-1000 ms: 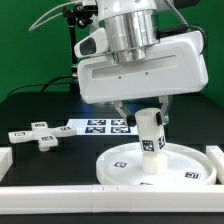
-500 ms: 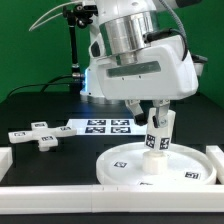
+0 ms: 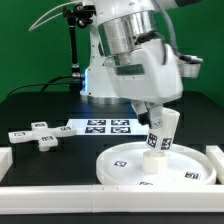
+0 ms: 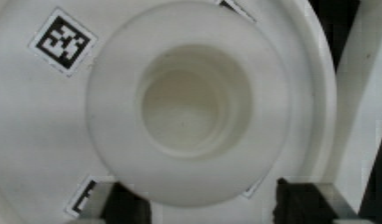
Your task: Assemble round table
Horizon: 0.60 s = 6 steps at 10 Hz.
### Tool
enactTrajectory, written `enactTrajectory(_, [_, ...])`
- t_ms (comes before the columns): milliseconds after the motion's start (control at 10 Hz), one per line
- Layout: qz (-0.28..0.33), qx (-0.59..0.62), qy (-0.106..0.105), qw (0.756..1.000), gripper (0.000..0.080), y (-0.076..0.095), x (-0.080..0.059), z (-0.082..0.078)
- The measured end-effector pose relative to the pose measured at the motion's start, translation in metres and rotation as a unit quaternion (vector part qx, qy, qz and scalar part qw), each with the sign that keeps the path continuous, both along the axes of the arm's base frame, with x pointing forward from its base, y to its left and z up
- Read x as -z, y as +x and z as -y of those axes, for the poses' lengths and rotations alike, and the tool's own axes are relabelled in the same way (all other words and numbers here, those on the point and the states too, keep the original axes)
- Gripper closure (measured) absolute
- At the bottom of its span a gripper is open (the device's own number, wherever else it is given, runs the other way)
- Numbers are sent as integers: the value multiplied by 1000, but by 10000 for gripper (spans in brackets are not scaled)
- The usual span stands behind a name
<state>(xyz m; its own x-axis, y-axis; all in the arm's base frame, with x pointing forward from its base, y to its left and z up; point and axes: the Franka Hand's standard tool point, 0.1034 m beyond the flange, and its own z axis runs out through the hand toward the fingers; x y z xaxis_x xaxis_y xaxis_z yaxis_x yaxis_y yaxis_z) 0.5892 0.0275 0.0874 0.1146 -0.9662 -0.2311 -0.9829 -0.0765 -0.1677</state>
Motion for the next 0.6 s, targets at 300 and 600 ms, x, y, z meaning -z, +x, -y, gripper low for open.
enactTrajectory(300, [-7,31,7,999,394,0,0,-1])
enactTrajectory(600, [4,-10,0,1000,157,2,-1,-1])
